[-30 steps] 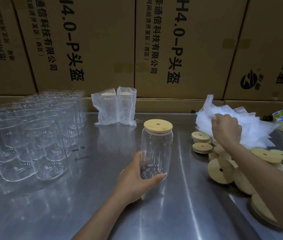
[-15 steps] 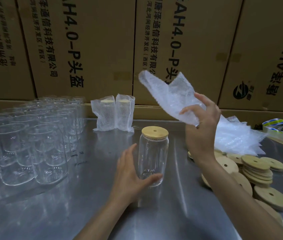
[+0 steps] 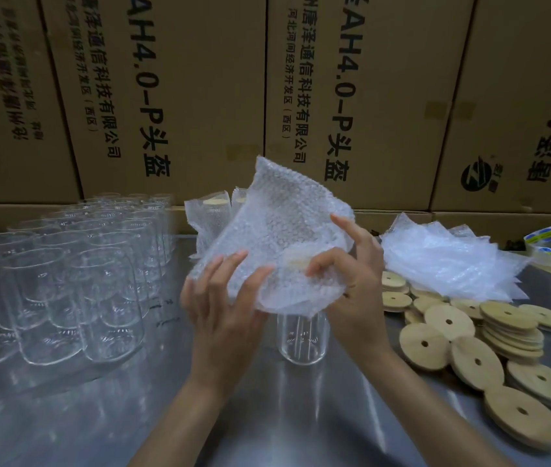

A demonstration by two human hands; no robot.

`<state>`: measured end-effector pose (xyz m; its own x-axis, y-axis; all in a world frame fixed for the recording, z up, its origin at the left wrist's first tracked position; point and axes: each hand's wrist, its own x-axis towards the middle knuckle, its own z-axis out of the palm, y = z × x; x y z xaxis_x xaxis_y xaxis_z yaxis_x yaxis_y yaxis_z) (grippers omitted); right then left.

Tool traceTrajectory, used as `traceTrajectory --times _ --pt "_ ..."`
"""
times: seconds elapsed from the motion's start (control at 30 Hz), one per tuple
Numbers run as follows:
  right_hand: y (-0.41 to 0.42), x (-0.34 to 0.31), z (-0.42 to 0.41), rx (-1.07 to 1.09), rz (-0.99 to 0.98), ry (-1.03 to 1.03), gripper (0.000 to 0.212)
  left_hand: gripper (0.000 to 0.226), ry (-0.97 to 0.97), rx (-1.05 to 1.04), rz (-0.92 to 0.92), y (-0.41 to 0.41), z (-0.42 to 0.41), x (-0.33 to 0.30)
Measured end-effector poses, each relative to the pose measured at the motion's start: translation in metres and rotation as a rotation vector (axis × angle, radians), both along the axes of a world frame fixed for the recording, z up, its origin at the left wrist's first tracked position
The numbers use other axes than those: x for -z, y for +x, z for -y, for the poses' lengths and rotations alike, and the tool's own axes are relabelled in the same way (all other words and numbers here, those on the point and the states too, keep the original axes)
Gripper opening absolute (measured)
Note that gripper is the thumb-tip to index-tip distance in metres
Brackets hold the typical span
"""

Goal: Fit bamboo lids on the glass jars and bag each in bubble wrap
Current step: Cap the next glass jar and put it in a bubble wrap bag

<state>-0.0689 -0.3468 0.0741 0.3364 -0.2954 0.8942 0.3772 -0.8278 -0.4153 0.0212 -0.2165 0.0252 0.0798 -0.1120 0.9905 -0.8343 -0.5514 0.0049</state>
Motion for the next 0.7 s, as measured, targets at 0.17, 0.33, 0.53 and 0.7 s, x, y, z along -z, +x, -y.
traceTrajectory --times 0.17,0.33,0.53,0.7 --pt "0.002 0.01 -0.002 0.008 -0.004 0.011 0.057 0.016 -0.094 -0.03 -0.219 0.011 -0.008 -0.001" --pt "0.001 0.026 0.006 0.092 -0.311 0.025 0.079 0.016 0.058 -0.012 -0.66 0.021 -0.013 0.01" --pt "-0.011 0.023 0.02 0.123 -0.396 0.146 0.076 0.049 0.41 0.018 -0.966 0.015 0.0 0.02" --pt "-0.029 0.023 0.036 0.111 -0.358 0.365 0.073 0.033 0.349 0.159 -1.104 0.016 -0.001 0.025"
